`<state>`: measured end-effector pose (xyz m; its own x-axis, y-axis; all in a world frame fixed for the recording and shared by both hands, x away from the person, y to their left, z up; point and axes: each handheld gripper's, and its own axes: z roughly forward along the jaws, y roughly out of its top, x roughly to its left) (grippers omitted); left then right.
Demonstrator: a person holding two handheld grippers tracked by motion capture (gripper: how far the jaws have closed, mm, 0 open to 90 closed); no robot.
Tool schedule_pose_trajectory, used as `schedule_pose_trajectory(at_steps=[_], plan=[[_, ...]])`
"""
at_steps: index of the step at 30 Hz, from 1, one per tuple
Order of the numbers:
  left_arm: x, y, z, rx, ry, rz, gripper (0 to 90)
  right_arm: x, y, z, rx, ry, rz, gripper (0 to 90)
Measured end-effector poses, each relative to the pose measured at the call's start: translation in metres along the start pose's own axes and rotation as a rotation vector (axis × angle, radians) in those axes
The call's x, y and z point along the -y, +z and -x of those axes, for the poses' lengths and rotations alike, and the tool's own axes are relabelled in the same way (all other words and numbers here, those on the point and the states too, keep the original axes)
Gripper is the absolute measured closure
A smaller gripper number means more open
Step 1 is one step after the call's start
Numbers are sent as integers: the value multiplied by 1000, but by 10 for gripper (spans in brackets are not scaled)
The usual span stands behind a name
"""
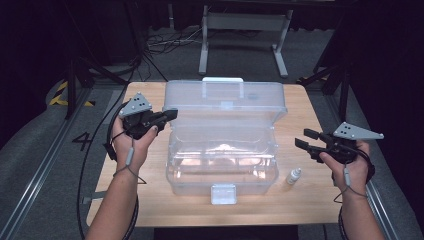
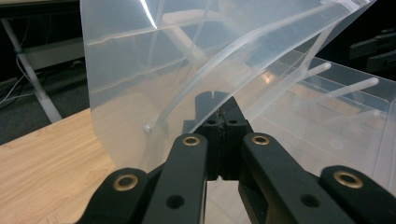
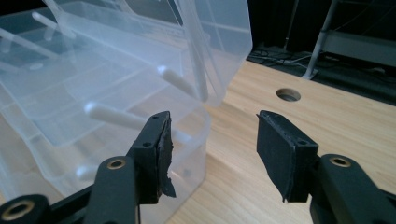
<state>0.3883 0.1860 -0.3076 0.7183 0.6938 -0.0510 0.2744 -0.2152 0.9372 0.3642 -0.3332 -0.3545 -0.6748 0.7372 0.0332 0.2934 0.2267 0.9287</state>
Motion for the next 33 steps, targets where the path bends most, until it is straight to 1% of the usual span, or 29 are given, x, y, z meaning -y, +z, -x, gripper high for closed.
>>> schedule_pose_trajectory(at_steps=[1,2,3,4,6,10,11,13,14,15,16,18,20,22,23,26,30,33], plan=[[-1,0,0,-1,0,-1,899,-2,1,-1,0,-3,5,454],[-1,1,-1,-2,-1,-1,899,-8,2,-5,3,-16,20,444],[-1,1,-1,-3,-1,1,899,-8,2,-5,3,-16,20,444],[-2,2,-1,-3,-2,3,899,-15,3,-8,4,-19,31,437],[-2,2,-2,-1,-6,3,899,-18,4,-9,4,-19,33,433],[-2,4,-1,1,-1,-3,899,-37,10,-13,16,-62,26,415],[-2,5,-1,3,5,-8,899,-41,11,-14,18,-69,29,411],[-3,7,0,1,5,-9,899,-56,15,-17,28,-96,48,396],[-3,8,0,3,5,-11,899,-61,17,-18,31,-107,54,389],[-3,8,0,3,5,-11,899,-61,17,-18,31,-107,54,389],[-3,9,-1,3,8,-13,899,-65,19,-19,33,-112,54,385],[-4,10,0,0,7,-13,899,-75,25,-23,41,-138,57,383],[-5,10,-1,-4,9,-15,899,-80,29,-26,50,-156,53,378],[-5,10,-1,-4,9,-17,899,-82,31,-28,53,-158,47,376],[-5,11,-1,-4,7,-16,899,-87,35,-31,54,-165,40,372],[-5,11,0,-4,2,-16,899,-90,38,-34,56,-169,39,370],[-6,11,-1,-1,1,-18,899,-97,45,-38,81,-182,35,360],[-6,11,-1,-1,1,-14,899,-99,51,-38,91,-177,26,353]])
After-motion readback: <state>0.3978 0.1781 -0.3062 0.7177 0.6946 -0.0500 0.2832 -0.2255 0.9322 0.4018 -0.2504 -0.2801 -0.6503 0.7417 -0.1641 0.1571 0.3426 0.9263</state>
